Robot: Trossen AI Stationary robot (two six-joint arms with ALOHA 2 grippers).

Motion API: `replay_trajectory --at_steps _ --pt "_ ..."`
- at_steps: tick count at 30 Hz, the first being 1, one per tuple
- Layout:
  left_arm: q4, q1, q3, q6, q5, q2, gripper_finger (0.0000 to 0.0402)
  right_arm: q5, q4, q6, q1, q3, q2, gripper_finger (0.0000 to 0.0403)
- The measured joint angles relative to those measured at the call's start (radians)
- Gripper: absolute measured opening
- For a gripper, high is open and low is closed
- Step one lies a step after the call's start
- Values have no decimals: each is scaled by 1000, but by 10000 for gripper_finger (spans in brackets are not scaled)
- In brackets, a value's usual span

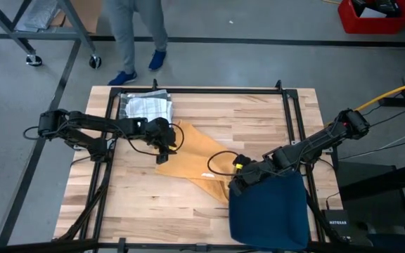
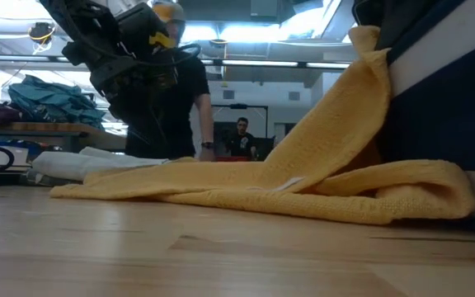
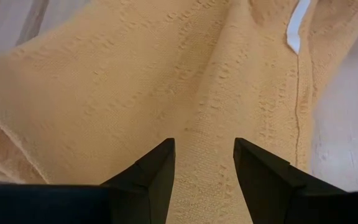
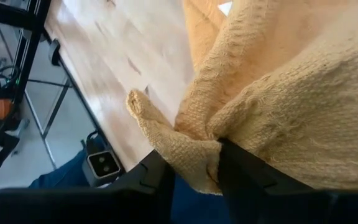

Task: Fold towel
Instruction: Fold the yellow towel

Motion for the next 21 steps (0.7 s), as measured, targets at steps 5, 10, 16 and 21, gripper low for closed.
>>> replay_trajectory --at_steps 5,10,16,21 --pt "-1 0 0 0 0 0 155 10 -11 -7 0 0 0 115" --pt "0 0 0 0 0 0 155 -21 39 8 0 -2 2 130" --pt "-1 0 0 0 0 0 155 -69 73 4 0 -3 3 245" --pt "-1 0 0 0 0 0 155 -105 127 -8 0 -3 3 353"
